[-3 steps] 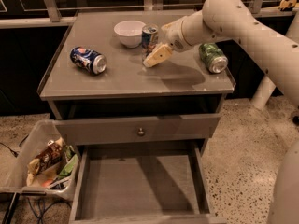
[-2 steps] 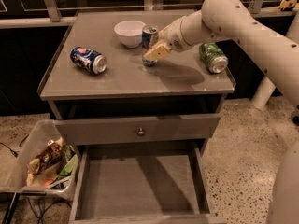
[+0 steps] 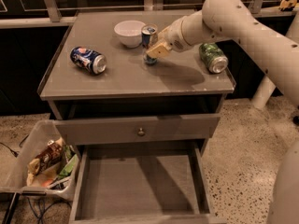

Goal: Place redbull can into middle drawer

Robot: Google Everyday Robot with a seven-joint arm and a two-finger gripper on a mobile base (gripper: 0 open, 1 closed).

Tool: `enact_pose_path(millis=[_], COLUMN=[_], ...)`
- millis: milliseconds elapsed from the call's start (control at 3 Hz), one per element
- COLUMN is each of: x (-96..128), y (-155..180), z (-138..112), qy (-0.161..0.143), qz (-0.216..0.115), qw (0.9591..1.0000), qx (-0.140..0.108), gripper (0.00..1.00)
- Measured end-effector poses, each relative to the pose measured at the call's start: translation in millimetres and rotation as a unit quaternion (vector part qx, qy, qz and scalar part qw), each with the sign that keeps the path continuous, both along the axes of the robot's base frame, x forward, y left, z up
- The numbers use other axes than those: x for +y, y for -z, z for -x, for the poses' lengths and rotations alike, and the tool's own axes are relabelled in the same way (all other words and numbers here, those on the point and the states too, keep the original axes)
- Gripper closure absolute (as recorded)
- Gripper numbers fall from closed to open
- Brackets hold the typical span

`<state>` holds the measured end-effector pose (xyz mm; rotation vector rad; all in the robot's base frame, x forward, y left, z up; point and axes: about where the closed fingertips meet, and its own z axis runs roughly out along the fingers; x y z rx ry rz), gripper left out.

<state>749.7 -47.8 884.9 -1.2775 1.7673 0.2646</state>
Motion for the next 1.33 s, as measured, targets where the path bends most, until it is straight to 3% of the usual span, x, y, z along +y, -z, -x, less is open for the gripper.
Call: enact_pose_path(millis=[333,667,1333], x=[0.0,2.3,-21.9], y=[0.0,-11.3,-79.7], z=[0.0,8.7,64.2], qy=[0.0,-0.021,-0.053], qz=[0.0,0.017,0.01], qw=[1.0,0.9996,0.998], qx=[0.0,-0.002,-0.034], gripper=[1.0,1.0,1.0])
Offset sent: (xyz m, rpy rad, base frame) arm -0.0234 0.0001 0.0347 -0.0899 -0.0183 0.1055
